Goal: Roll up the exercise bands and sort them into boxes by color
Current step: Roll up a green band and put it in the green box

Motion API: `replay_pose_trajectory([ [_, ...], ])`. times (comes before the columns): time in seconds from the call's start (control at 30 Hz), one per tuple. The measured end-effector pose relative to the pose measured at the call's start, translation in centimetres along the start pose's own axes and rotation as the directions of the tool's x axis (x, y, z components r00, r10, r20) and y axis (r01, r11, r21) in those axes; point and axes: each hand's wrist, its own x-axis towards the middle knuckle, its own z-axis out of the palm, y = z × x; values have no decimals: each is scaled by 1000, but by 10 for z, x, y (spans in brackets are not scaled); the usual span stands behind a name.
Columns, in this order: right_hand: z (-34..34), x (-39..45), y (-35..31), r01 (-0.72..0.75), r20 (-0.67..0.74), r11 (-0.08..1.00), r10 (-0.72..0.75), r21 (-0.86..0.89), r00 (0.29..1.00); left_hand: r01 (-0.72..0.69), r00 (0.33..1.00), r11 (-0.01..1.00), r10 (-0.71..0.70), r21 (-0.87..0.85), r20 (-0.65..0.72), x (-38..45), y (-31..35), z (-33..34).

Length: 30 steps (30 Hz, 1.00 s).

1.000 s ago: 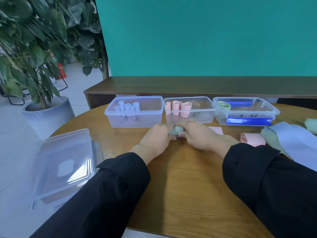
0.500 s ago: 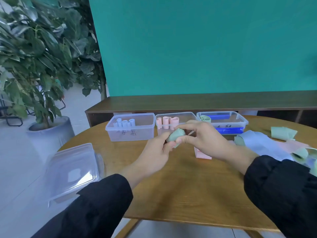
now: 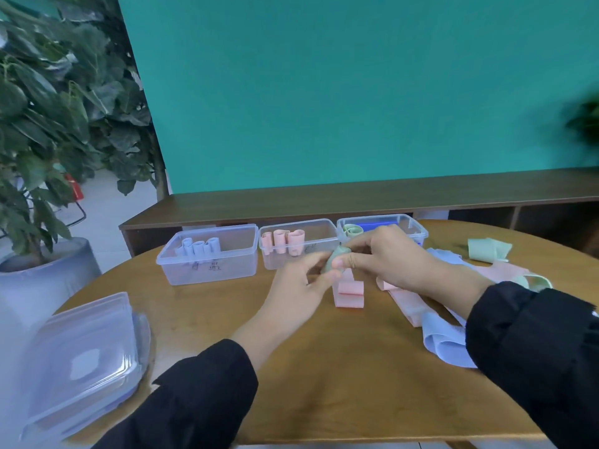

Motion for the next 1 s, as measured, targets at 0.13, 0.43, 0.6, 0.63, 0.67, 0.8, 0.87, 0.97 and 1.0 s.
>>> replay_pose_trajectory([
  [0.13,-1,2,19,-22,-14,996,24,89,1000,39,999,999,-39,2,-11,15,-10,19],
  [0.43,10,14,52,-62,-136,847,157,528,978,-21,986,999,17,-24,-163,47,-30,43],
  [0.6,9,30,72,-68,-89,934,106,352,990,-12,992,996,1,-89,-129,53,-49,50],
  [0.63,7,34,74,-69,-82,947,100,313,992,-1,994,994,-11,-112,-110,55,-49,51],
  [0.67,4,39,76,-77,-88,955,106,285,990,15,995,991,-29,-134,-98,57,-49,52],
  [0.8,-20,68,96,-126,-201,968,170,215,965,87,984,971,-118,-221,-132,56,-52,54],
  [0.87,-31,86,117,-198,-261,975,218,102,940,89,974,970,-132,-227,-182,55,-56,56],
  [0.97,-36,108,149,-322,-303,946,313,20,900,79,962,978,-126,-193,-244,54,-59,57],
  [1.0,-36,114,159,-365,-295,931,346,-7,890,76,959,981,-122,-180,-257,54,-62,58],
])
